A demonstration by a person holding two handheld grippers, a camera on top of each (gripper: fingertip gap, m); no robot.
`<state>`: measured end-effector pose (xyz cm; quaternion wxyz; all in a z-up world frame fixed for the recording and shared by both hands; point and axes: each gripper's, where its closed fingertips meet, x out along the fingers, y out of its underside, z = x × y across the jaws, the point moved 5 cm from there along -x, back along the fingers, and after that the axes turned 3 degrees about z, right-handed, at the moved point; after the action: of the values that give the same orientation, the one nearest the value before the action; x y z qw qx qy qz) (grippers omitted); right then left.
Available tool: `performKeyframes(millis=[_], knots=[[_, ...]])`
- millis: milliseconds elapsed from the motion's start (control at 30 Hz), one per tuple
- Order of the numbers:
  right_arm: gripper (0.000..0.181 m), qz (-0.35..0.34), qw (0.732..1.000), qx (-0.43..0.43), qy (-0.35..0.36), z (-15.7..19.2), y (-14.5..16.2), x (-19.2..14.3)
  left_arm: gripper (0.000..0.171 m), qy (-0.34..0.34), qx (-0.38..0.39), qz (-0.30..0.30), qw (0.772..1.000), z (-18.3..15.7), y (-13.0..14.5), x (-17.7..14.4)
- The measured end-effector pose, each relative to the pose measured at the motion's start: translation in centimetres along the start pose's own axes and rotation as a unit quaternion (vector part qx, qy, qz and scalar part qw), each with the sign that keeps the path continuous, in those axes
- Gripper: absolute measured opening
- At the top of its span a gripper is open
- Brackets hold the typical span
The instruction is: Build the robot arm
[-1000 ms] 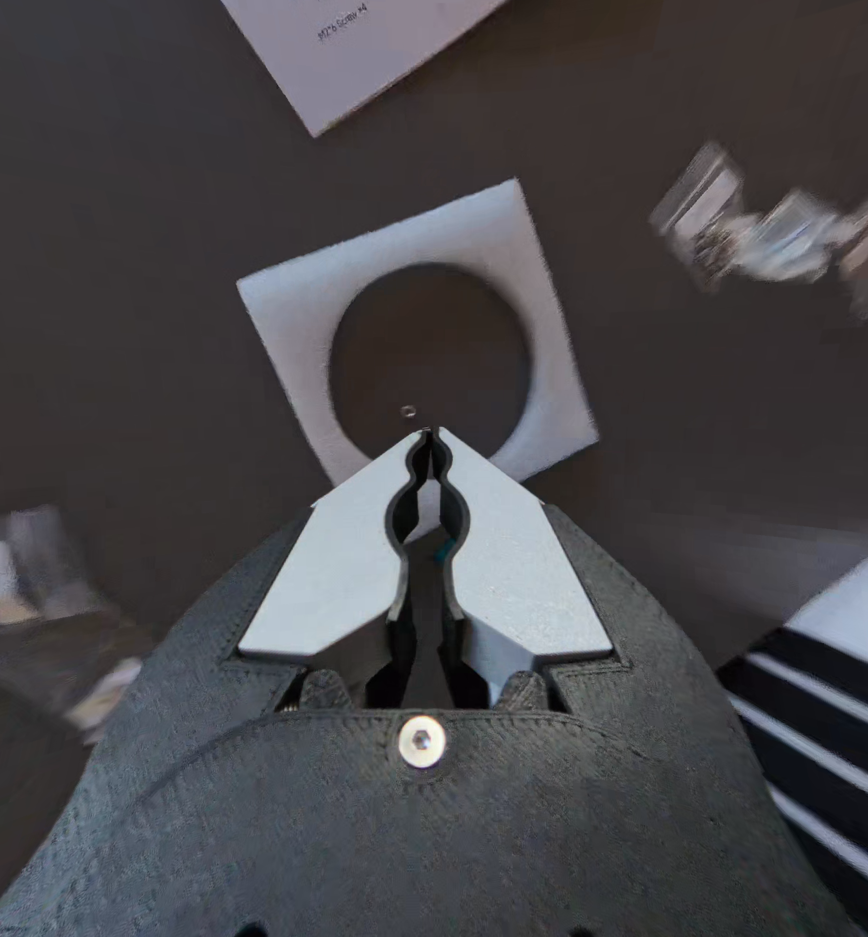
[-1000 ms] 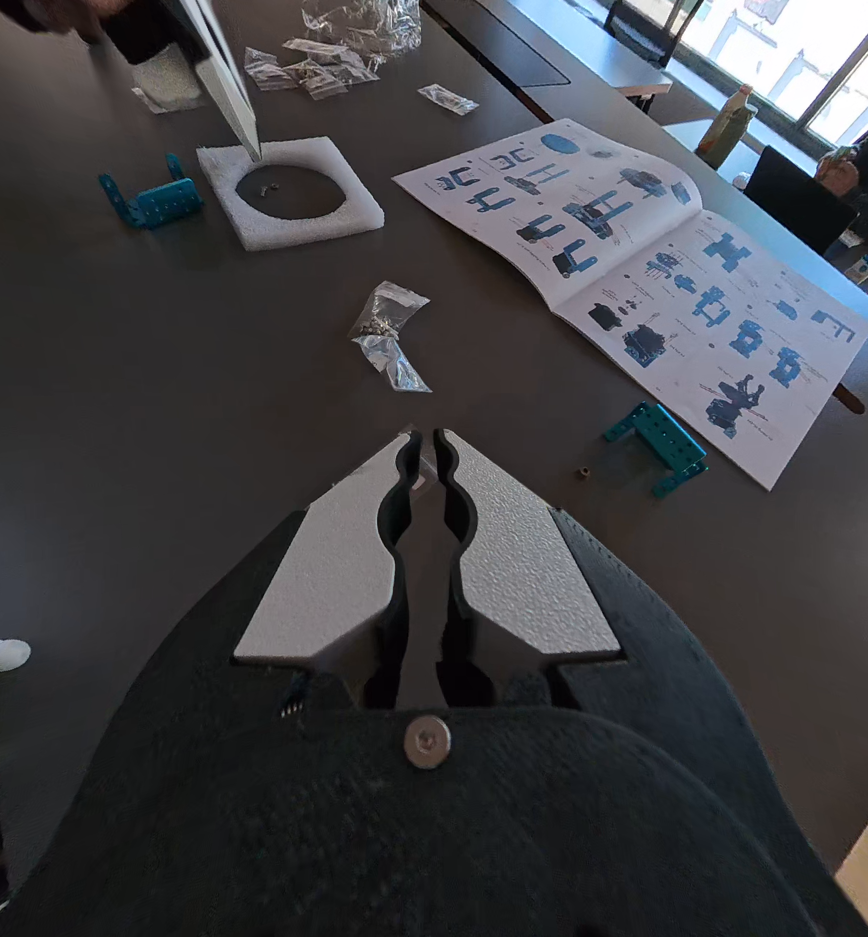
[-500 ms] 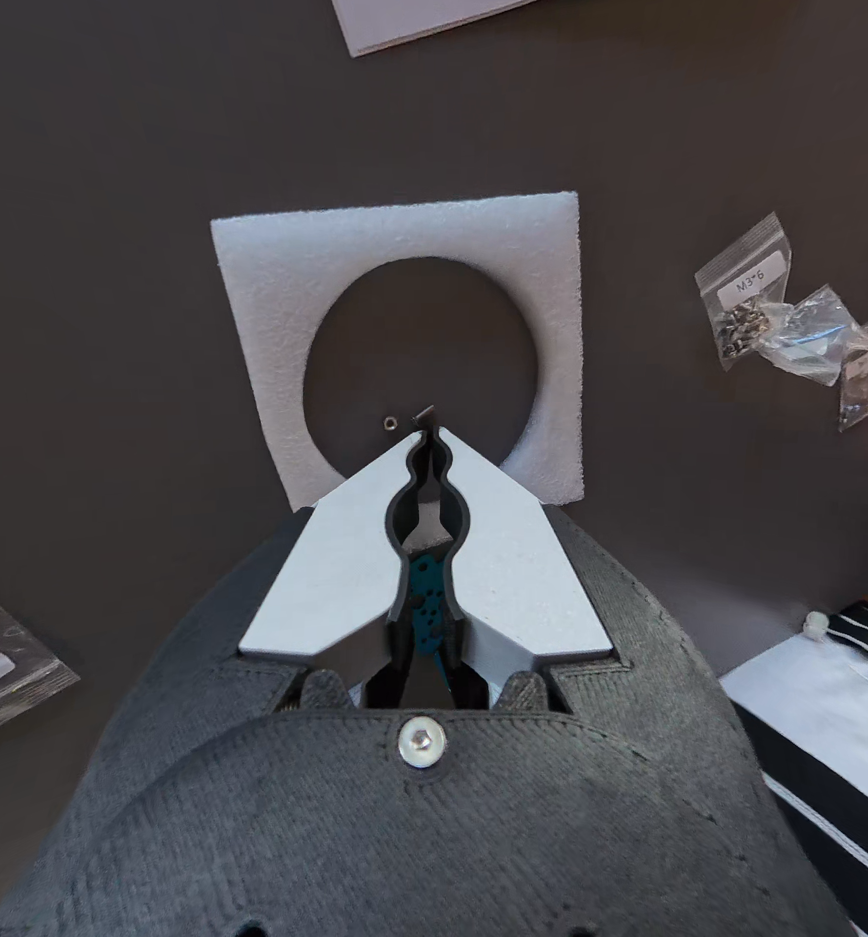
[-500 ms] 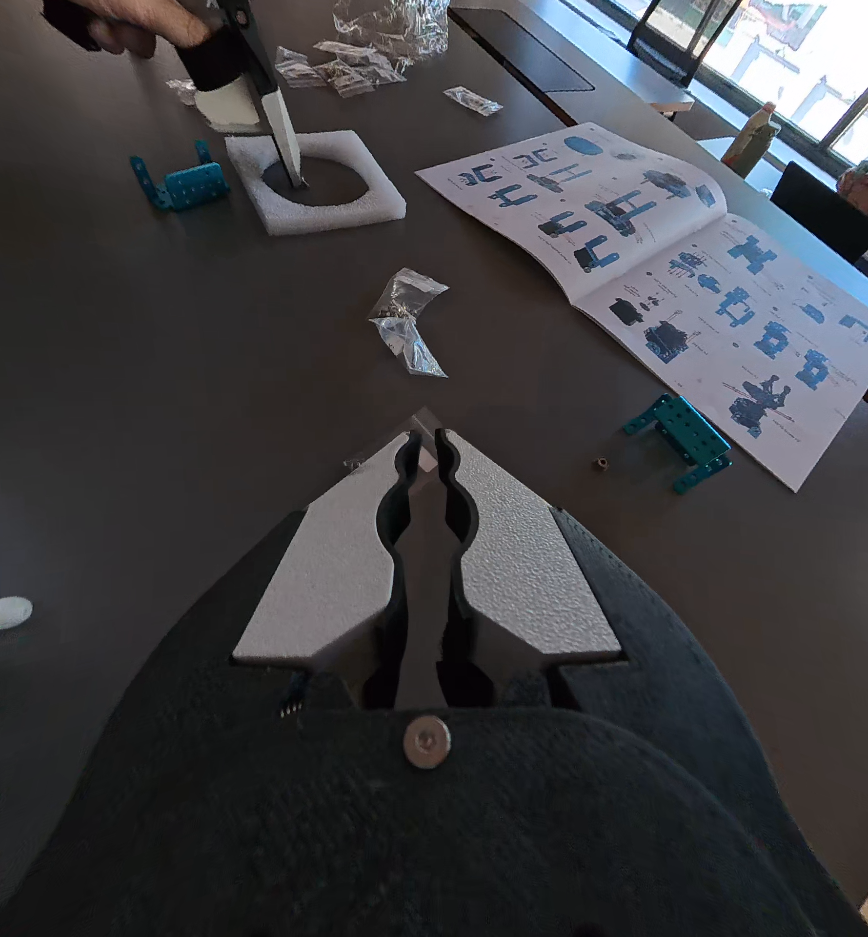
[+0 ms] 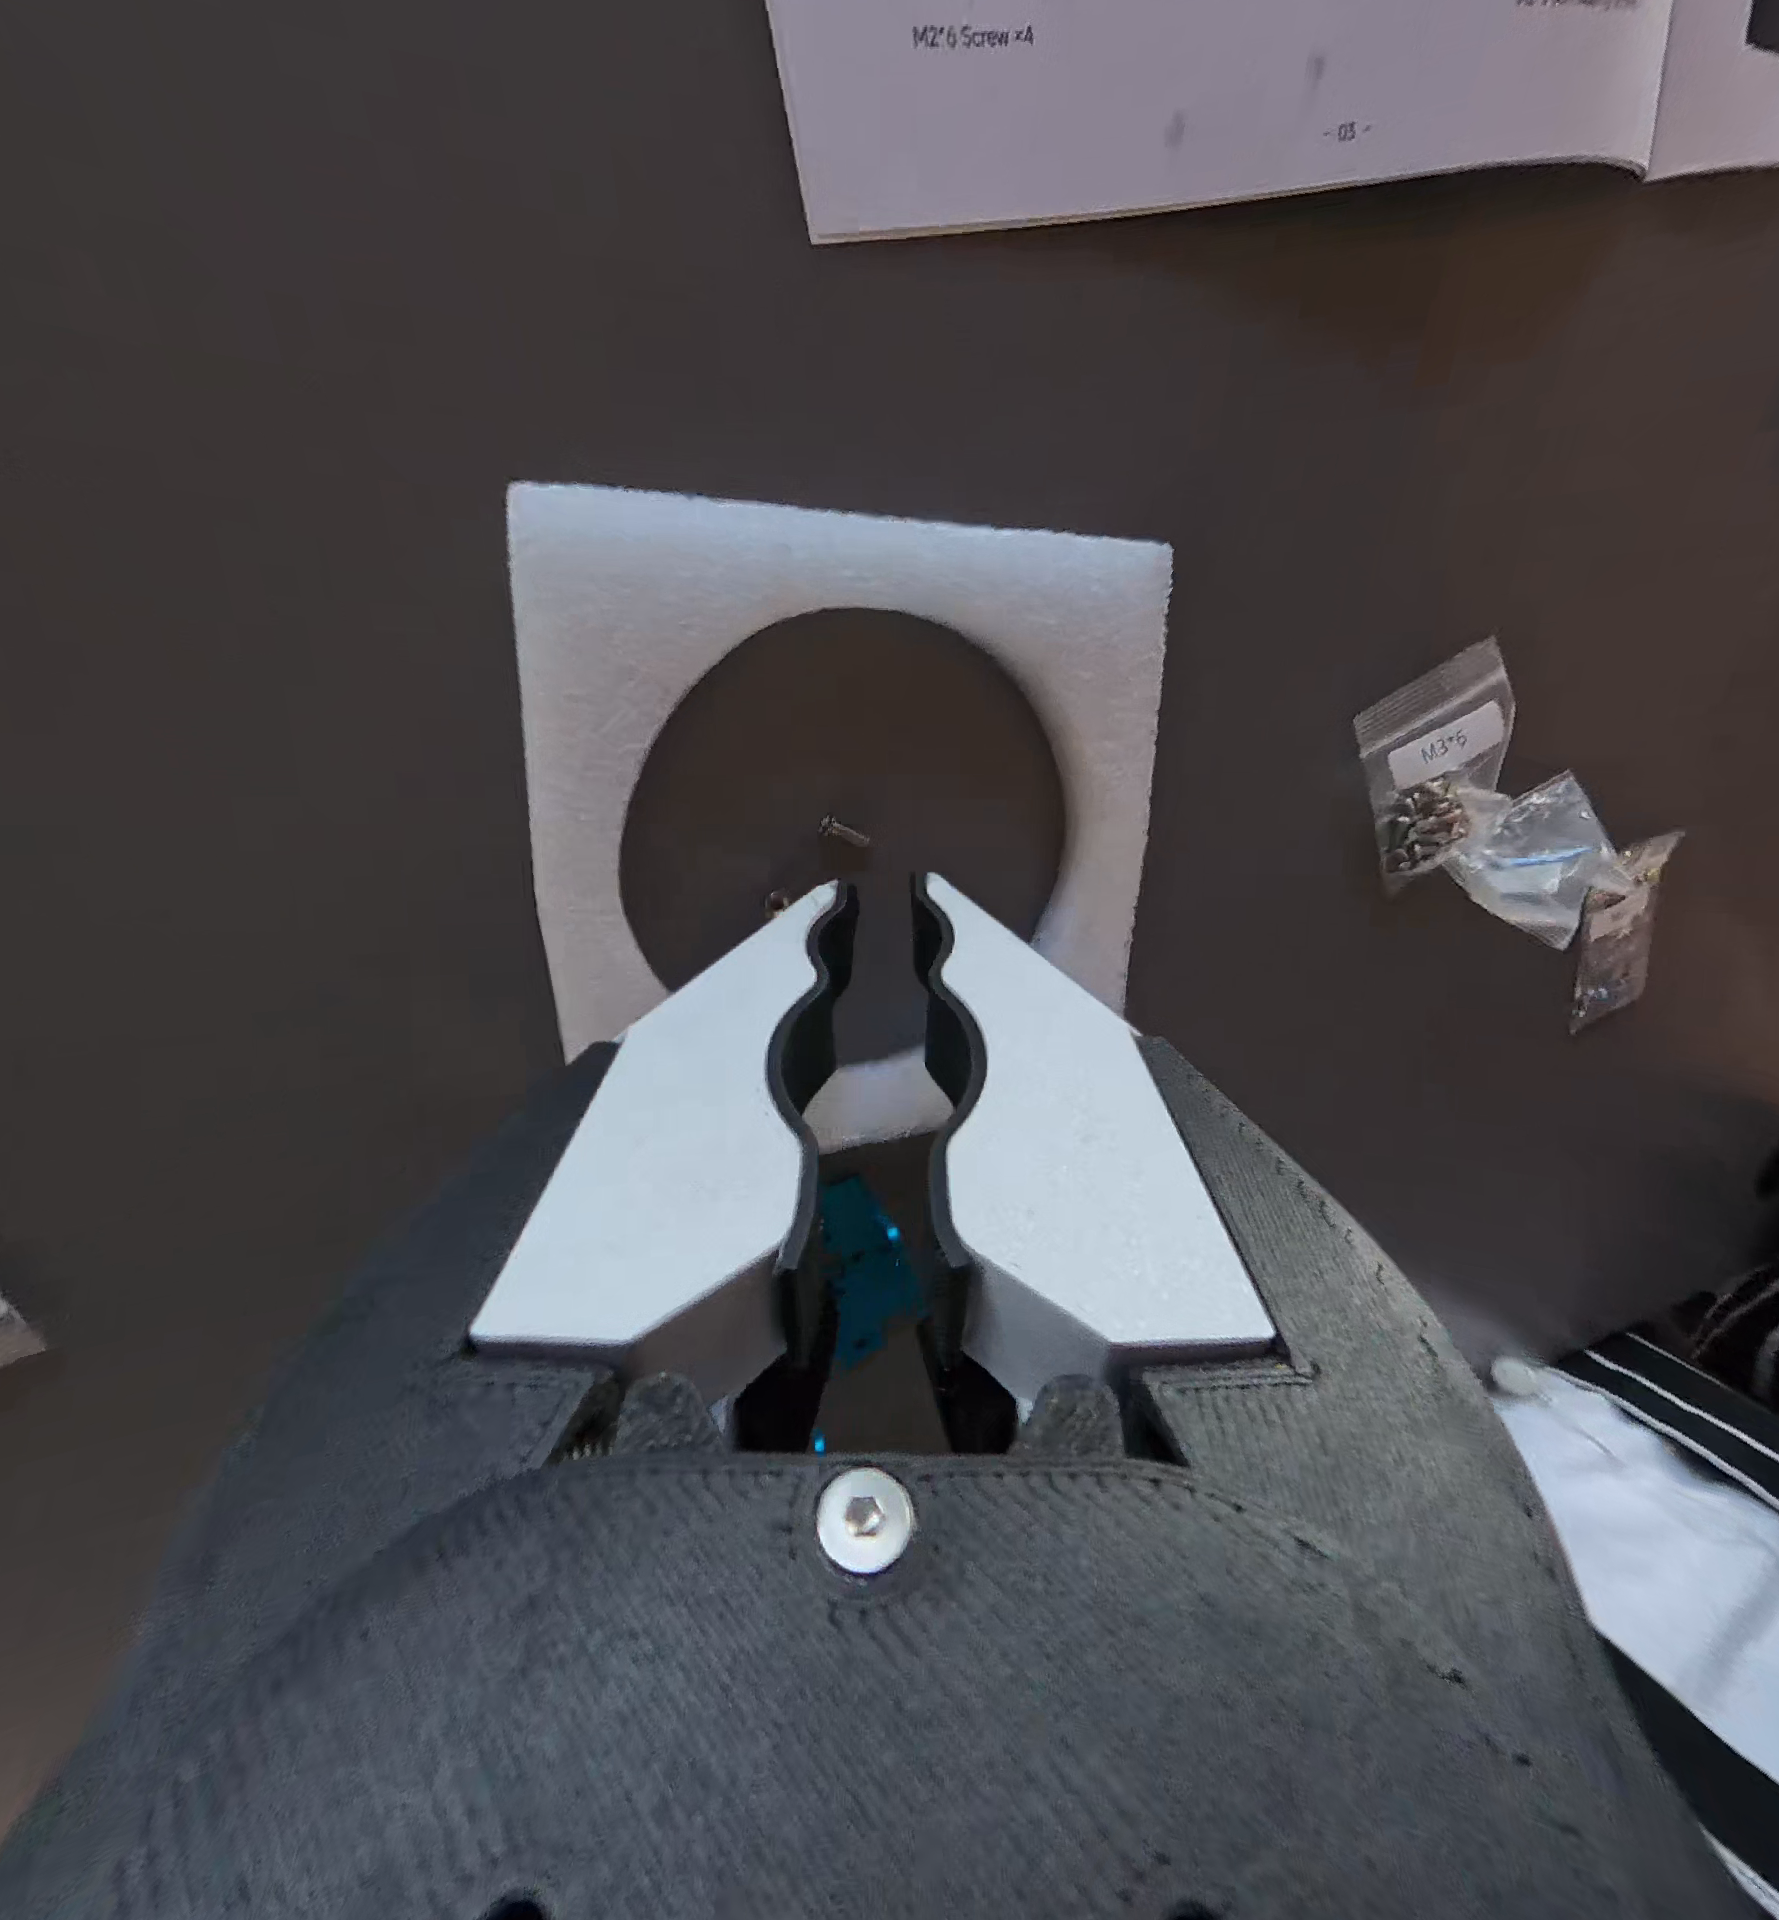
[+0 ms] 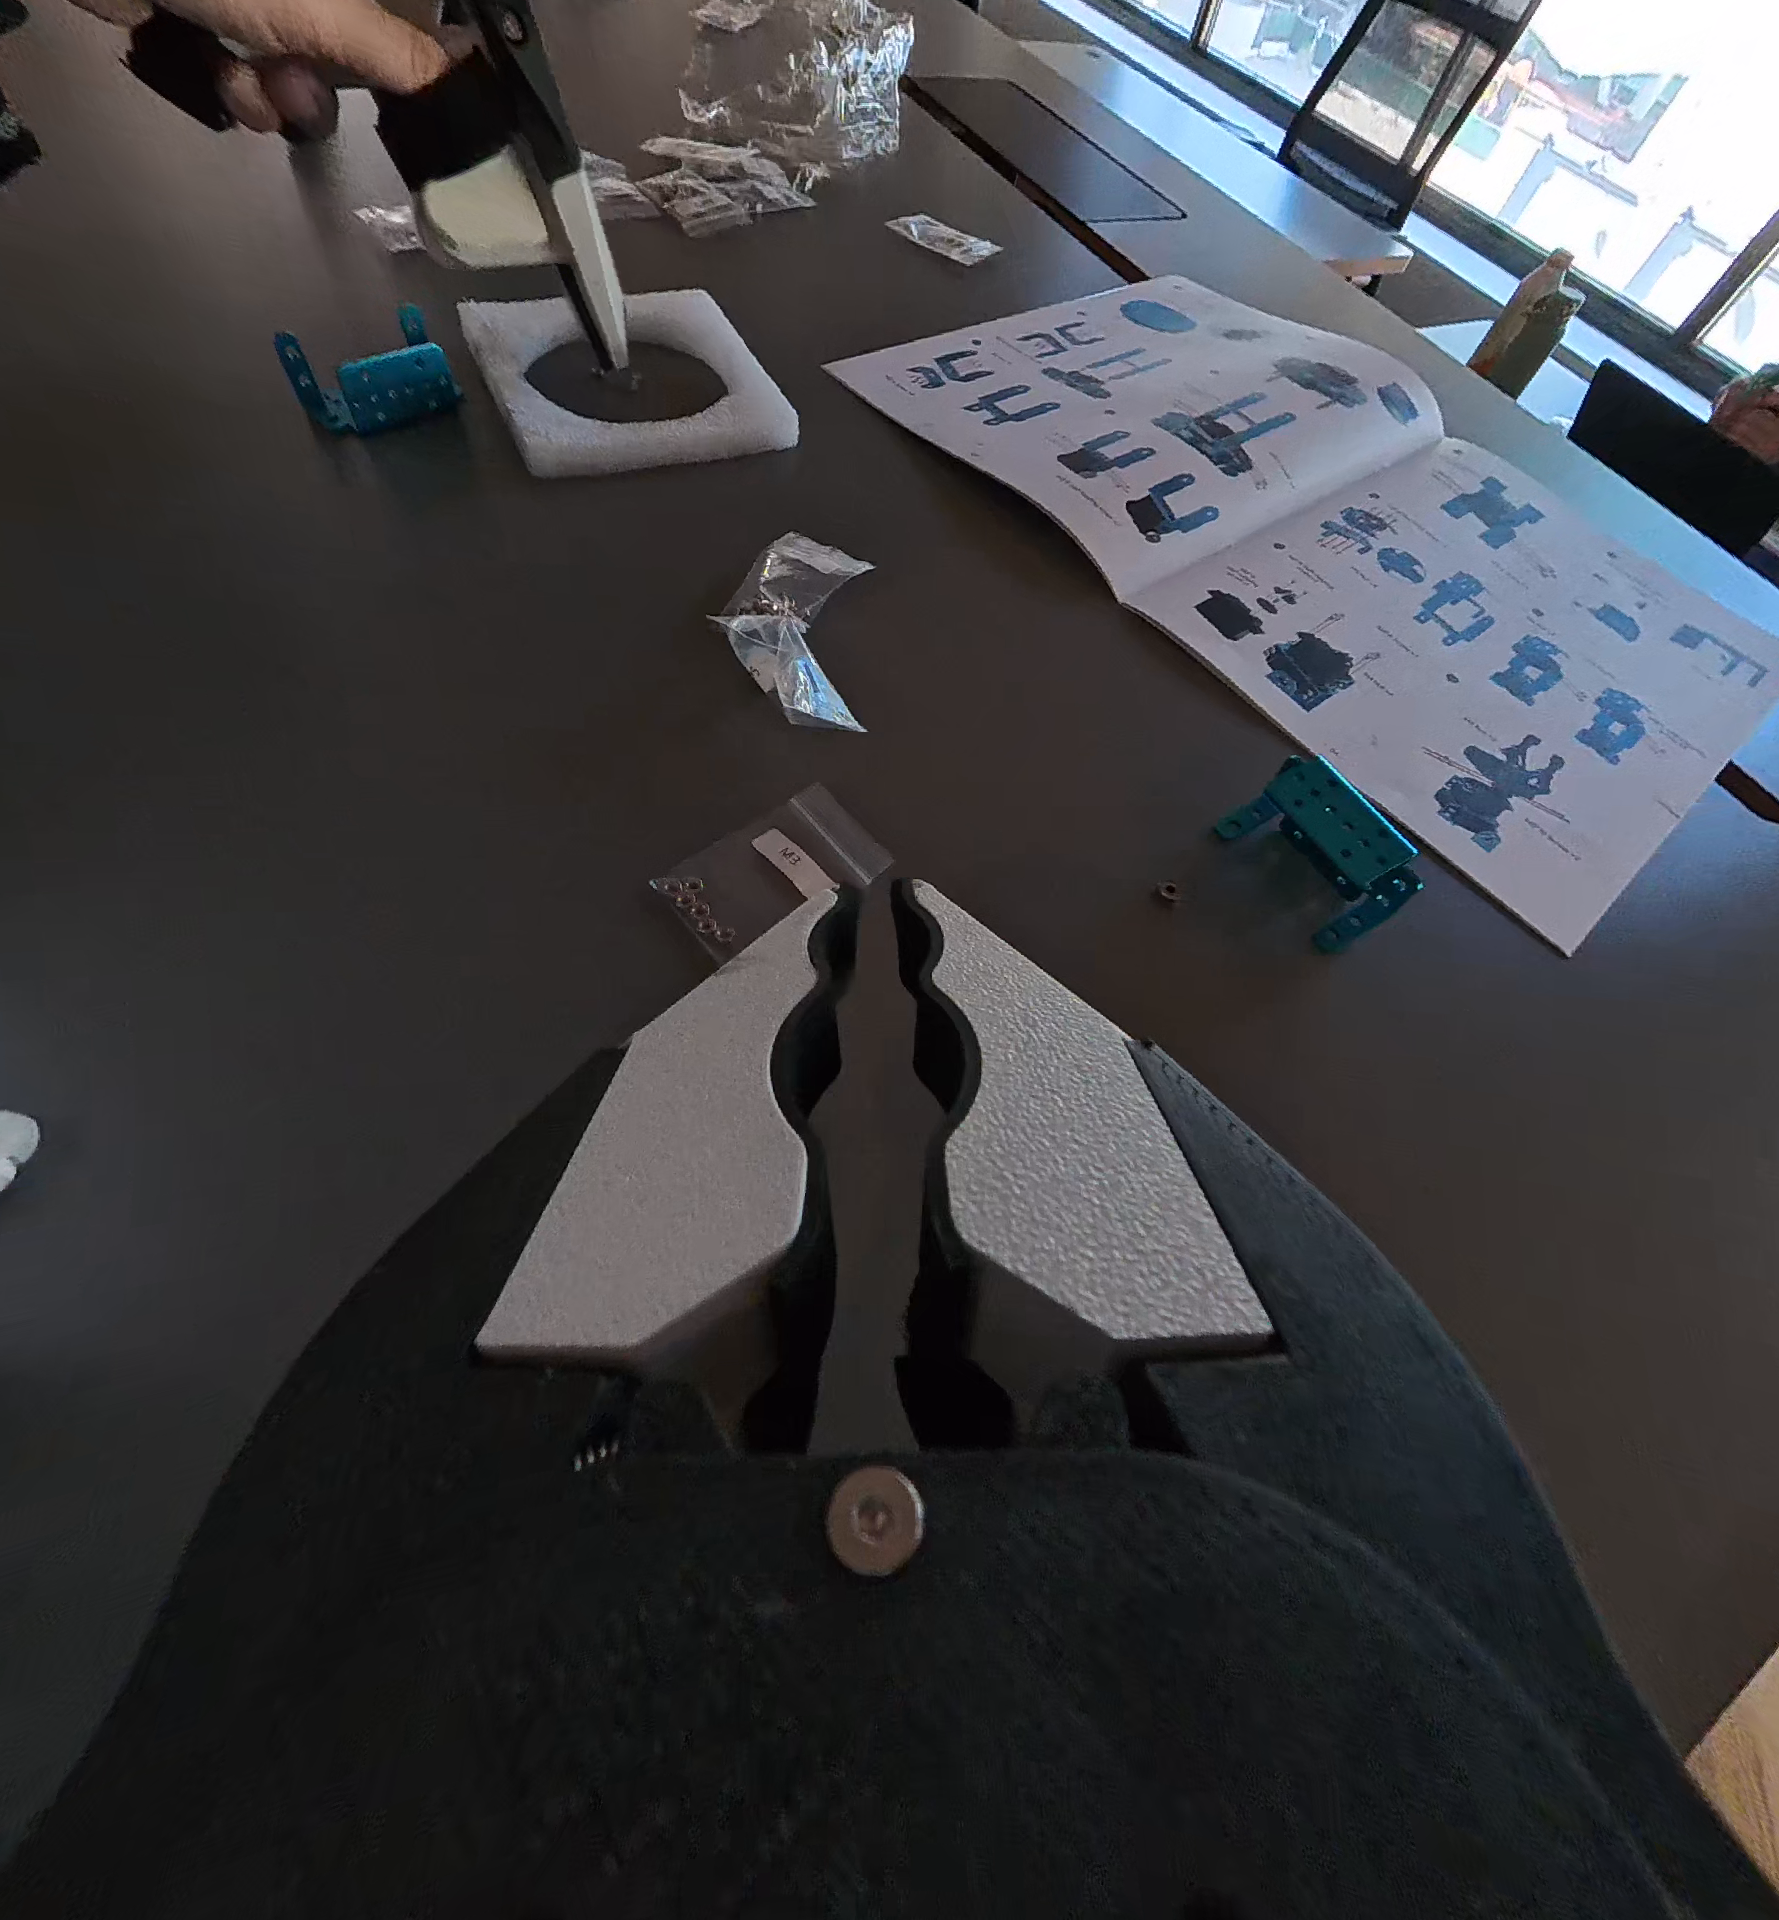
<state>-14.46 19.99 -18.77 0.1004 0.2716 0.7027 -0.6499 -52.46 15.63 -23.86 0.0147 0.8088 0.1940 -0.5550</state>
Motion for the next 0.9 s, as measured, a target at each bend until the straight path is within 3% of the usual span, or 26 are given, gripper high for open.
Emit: performKeyframes(millis=[367, 767, 900], knots=[[0.007, -0.004, 1.000, -0.010, -0.012, -0.3, 0.1, 0.0, 0.008, -0.067, 0.031, 0.010, 0.997, -0.5, -1.5, 1.2], [0.007, -0.001, 1.000, -0.004, -0.004, -0.5, 0.7, 0.1, 0.000, -0.173, 0.158, 0.019, 0.972, -1.6, -0.8, 1.7], [0.007, 0.000, 1.000, 0.002, 0.006, -0.8, 1.0, -0.1, 0.000, -0.157, 0.178, -0.008, 0.972, -1.9, -0.6, 1.3]])
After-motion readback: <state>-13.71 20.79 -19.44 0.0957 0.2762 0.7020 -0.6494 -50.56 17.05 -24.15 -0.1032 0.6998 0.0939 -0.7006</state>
